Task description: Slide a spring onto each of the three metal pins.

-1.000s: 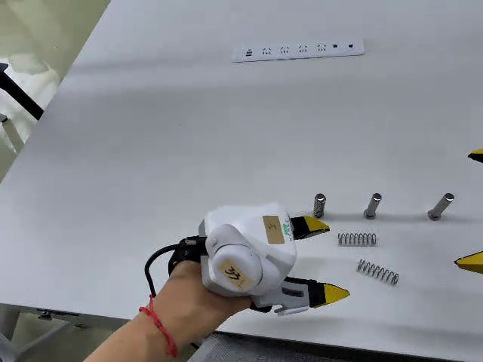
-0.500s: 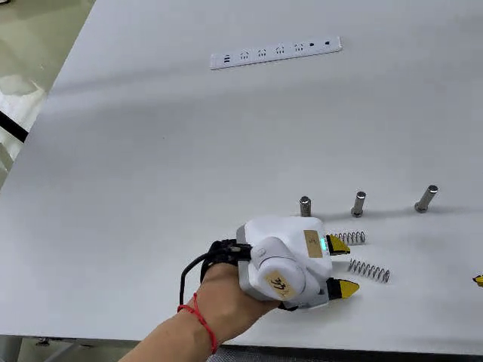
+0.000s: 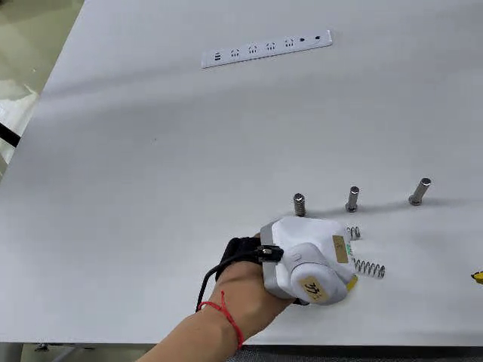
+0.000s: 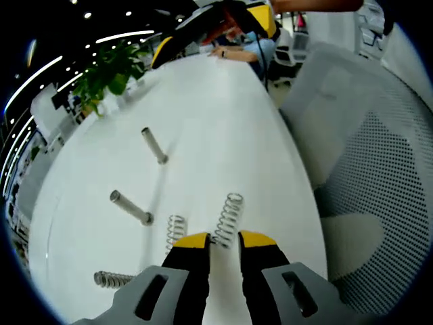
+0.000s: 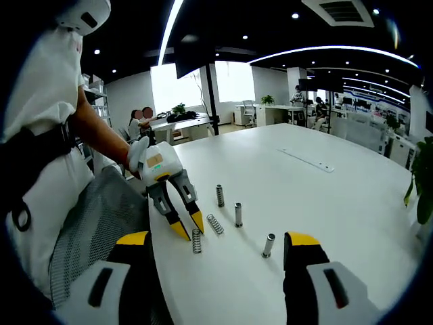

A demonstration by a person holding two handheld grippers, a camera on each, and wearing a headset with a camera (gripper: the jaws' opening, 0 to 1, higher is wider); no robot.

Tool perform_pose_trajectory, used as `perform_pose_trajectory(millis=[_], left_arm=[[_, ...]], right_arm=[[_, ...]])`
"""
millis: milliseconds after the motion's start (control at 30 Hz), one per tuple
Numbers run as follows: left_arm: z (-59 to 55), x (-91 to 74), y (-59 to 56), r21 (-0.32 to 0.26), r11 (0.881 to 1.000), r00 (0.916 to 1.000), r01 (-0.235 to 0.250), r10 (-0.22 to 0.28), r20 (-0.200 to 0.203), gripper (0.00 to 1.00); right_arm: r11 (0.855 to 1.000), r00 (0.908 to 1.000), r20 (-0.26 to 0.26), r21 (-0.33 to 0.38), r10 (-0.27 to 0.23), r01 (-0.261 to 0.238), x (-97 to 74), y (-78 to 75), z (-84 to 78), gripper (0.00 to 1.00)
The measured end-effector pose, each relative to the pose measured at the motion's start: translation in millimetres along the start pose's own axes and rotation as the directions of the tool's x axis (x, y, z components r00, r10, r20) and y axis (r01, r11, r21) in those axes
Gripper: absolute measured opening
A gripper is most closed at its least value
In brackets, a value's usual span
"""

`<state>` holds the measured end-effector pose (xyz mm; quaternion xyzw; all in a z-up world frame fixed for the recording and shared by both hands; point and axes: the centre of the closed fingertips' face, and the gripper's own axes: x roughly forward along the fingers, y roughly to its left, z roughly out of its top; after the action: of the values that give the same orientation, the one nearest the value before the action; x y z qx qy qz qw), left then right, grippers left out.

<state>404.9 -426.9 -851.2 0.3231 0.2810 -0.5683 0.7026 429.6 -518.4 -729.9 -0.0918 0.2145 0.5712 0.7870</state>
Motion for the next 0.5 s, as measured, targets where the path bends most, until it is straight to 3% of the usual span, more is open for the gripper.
perform_pose_trajectory(millis=[500], left_arm=[[-4.1,-2.0,-4.9,0.004,1.0,0.9994,0.001,-0.001,-0.034,0.11]], right_arm=[[1.0,1.0,-0.009,-0.005,-0.003,0.003,-0.7,1.1,-2.7,0.8]])
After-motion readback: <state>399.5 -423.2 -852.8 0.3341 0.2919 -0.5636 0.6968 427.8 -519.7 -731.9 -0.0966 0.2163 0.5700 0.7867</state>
